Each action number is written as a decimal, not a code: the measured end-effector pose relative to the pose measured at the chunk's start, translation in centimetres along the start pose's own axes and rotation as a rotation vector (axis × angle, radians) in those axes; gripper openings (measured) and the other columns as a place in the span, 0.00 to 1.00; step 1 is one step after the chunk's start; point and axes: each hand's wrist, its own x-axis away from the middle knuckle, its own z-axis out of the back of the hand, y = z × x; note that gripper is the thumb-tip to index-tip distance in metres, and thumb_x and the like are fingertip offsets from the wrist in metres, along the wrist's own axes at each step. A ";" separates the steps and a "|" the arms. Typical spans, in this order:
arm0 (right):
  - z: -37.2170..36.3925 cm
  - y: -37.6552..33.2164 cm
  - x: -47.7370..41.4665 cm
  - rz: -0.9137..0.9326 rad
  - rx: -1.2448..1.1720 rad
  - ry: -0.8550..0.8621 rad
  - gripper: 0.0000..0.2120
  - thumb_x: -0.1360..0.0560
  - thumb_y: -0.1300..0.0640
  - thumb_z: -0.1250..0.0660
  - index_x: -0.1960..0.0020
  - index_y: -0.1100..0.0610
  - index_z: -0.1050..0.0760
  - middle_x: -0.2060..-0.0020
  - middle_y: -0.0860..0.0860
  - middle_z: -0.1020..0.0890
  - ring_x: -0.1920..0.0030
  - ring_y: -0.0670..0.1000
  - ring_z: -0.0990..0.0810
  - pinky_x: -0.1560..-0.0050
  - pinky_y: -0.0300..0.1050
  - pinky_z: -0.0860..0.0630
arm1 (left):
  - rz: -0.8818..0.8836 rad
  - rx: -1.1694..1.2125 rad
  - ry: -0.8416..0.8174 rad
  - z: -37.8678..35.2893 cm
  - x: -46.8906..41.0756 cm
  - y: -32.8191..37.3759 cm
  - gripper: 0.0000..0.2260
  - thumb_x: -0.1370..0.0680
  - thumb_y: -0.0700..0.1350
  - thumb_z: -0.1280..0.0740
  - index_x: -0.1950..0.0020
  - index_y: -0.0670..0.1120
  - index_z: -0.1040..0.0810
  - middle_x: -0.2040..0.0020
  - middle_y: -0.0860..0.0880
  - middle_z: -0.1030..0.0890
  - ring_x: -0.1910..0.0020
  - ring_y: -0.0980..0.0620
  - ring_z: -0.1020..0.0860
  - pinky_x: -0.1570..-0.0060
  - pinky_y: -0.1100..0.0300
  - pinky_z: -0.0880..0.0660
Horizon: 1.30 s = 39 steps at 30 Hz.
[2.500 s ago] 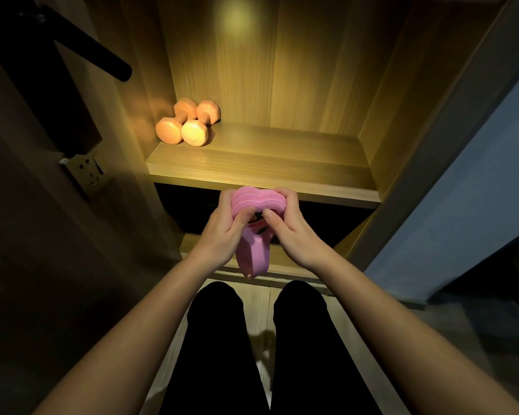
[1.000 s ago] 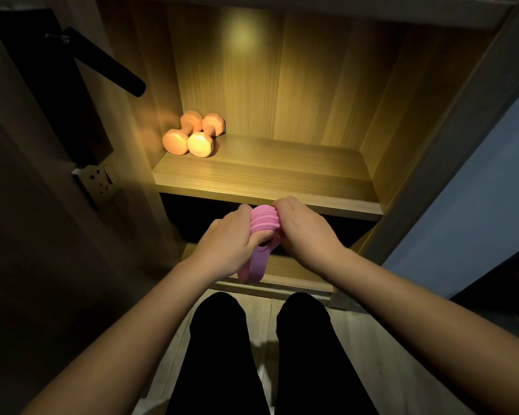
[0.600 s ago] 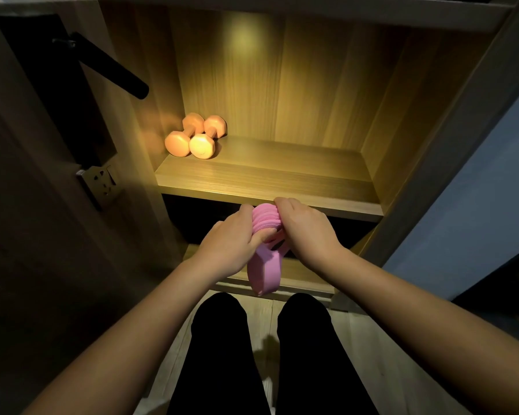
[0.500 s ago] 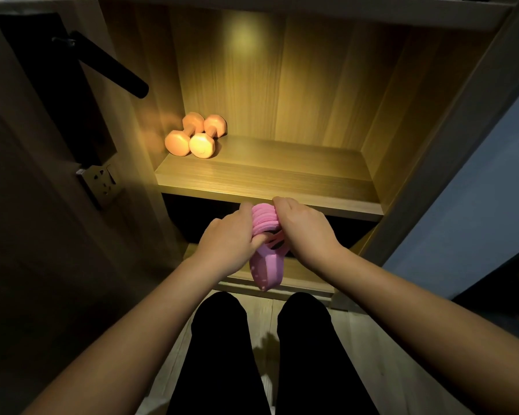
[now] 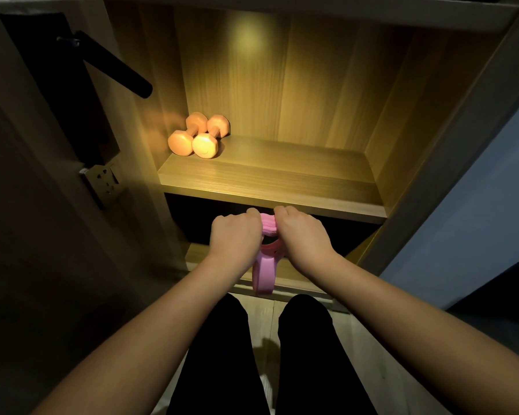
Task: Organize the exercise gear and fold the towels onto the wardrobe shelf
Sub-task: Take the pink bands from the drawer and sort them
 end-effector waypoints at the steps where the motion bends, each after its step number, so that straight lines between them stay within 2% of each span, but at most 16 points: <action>1: -0.2 -0.1 0.0 -0.004 -0.004 -0.003 0.15 0.26 0.63 0.33 0.41 0.59 0.32 0.46 0.55 0.23 0.49 0.57 0.21 0.62 0.45 0.36 | 0.001 0.002 -0.005 -0.1 0.0 0.0 0.05 0.20 0.46 0.38 0.47 0.46 0.30 0.61 0.50 0.25 0.62 0.49 0.23 0.64 0.58 0.34; 5: -0.5 -0.1 -0.4 0.012 -0.086 -0.023 0.16 0.26 0.63 0.33 0.40 0.59 0.31 0.46 0.56 0.23 0.48 0.58 0.21 0.60 0.47 0.32 | -0.001 0.023 -0.007 -0.2 -0.2 -0.5 0.06 0.20 0.45 0.39 0.45 0.45 0.29 0.55 0.49 0.20 0.58 0.48 0.20 0.64 0.58 0.33; 9: 0.2 1.6 -1.0 0.077 -0.514 -0.099 0.20 0.28 0.55 0.27 0.38 0.55 0.27 0.46 0.52 0.20 0.48 0.53 0.22 0.49 0.48 0.25 | -0.029 0.024 0.019 0.2 -0.2 -1.5 0.08 0.19 0.48 0.40 0.43 0.45 0.30 0.55 0.48 0.20 0.58 0.47 0.20 0.64 0.58 0.32; 11: 0.7 2.5 -1.1 0.103 -0.717 -0.173 0.23 0.30 0.51 0.24 0.39 0.54 0.25 0.48 0.49 0.19 0.49 0.49 0.22 0.48 0.44 0.24 | -0.031 0.024 0.022 0.4 -0.2 -1.8 0.09 0.19 0.49 0.40 0.43 0.45 0.30 0.58 0.49 0.22 0.62 0.48 0.23 0.65 0.57 0.33; 13: 0.8 3.3 -1.0 0.076 -0.851 -0.175 0.23 0.31 0.50 0.24 0.39 0.54 0.24 0.48 0.48 0.19 0.49 0.48 0.20 0.46 0.45 0.22 | -0.028 0.023 0.020 0.5 -0.2 -1.9 0.09 0.19 0.49 0.40 0.43 0.45 0.30 0.61 0.50 0.26 0.65 0.49 0.27 0.66 0.57 0.34; 17: 0.6 3.9 -1.0 0.065 -0.939 -0.130 0.20 0.32 0.53 0.23 0.42 0.54 0.21 0.49 0.49 0.16 0.49 0.49 0.18 0.44 0.52 0.22 | -0.035 0.035 0.055 0.8 -0.2 -2.1 0.10 0.19 0.49 0.40 0.43 0.45 0.29 0.60 0.50 0.24 0.63 0.48 0.24 0.64 0.57 0.30; 20: 0.8 4.0 -1.3 0.063 -0.970 -0.109 0.17 0.32 0.55 0.22 0.44 0.54 0.19 0.53 0.49 0.15 0.51 0.48 0.17 0.46 0.49 0.21 | -0.062 0.095 0.078 1.0 -0.4 -2.6 0.10 0.20 0.50 0.38 0.43 0.46 0.28 0.56 0.48 0.19 0.58 0.46 0.20 0.59 0.54 0.23; 23: 1.3 4.2 -1.8 0.068 -0.979 -0.117 0.14 0.32 0.55 0.22 0.47 0.52 0.18 0.56 0.46 0.14 0.56 0.42 0.18 0.50 0.43 0.21 | -0.112 0.367 -0.058 0.9 -1.4 -4.2 0.16 0.25 0.52 0.32 0.41 0.50 0.29 0.51 0.50 0.19 0.53 0.48 0.20 0.54 0.51 0.22; 26: 2.3 4.6 -2.6 0.047 -1.001 -0.139 0.12 0.32 0.55 0.22 0.49 0.53 0.17 0.58 0.48 0.14 0.58 0.42 0.18 0.51 0.45 0.21 | -0.093 0.921 -0.330 0.6 -2.2 -5.7 0.36 0.31 0.55 0.23 0.29 0.53 0.36 0.42 0.58 0.25 0.45 0.62 0.24 0.47 0.65 0.25; 28: 2.9 5.0 -3.4 0.023 -1.047 -0.152 0.11 0.31 0.56 0.23 0.49 0.54 0.17 0.57 0.50 0.14 0.58 0.44 0.18 0.52 0.46 0.20 | -0.056 1.152 -0.372 -0.1 -2.6 -5.8 0.41 0.34 0.56 0.22 0.26 0.52 0.38 0.40 0.60 0.26 0.43 0.65 0.25 0.45 0.69 0.27; 31: 3.8 5.8 -5.3 -0.027 -1.145 -0.160 0.13 0.29 0.58 0.24 0.46 0.59 0.18 0.58 0.52 0.14 0.58 0.45 0.16 0.60 0.40 0.20 | -0.087 1.314 -0.405 -1.6 -3.5 -5.3 0.37 0.34 0.56 0.23 0.28 0.52 0.33 0.36 0.53 0.23 0.39 0.58 0.23 0.40 0.61 0.27; 35: 4.6 7.6 -9.7 -0.123 -1.275 -0.141 0.13 0.27 0.58 0.27 0.45 0.62 0.19 0.57 0.57 0.14 0.57 0.51 0.14 0.59 0.42 0.18 | 0.013 1.383 -0.465 -3.1 -5.7 -5.0 0.27 0.31 0.55 0.23 0.36 0.52 0.27 0.42 0.53 0.20 0.45 0.58 0.21 0.49 0.64 0.24; 37: 4.3 9.1 -12.6 -0.168 -1.344 -0.139 0.10 0.26 0.59 0.28 0.46 0.62 0.18 0.58 0.55 0.14 0.57 0.51 0.15 0.56 0.45 0.18 | 0.079 1.373 -0.448 -4.0 -7.7 -5.5 0.21 0.29 0.51 0.25 0.38 0.51 0.25 0.44 0.51 0.19 0.45 0.54 0.20 0.49 0.62 0.23; 39: 3.3 10.7 -15.9 -0.217 -1.372 -0.155 0.10 0.26 0.58 0.28 0.46 0.61 0.18 0.59 0.53 0.14 0.57 0.49 0.15 0.58 0.44 0.18 | 0.161 1.382 -0.418 -4.7 -9.9 -6.1 0.17 0.28 0.49 0.25 0.42 0.50 0.24 0.47 0.49 0.18 0.49 0.53 0.18 0.52 0.63 0.22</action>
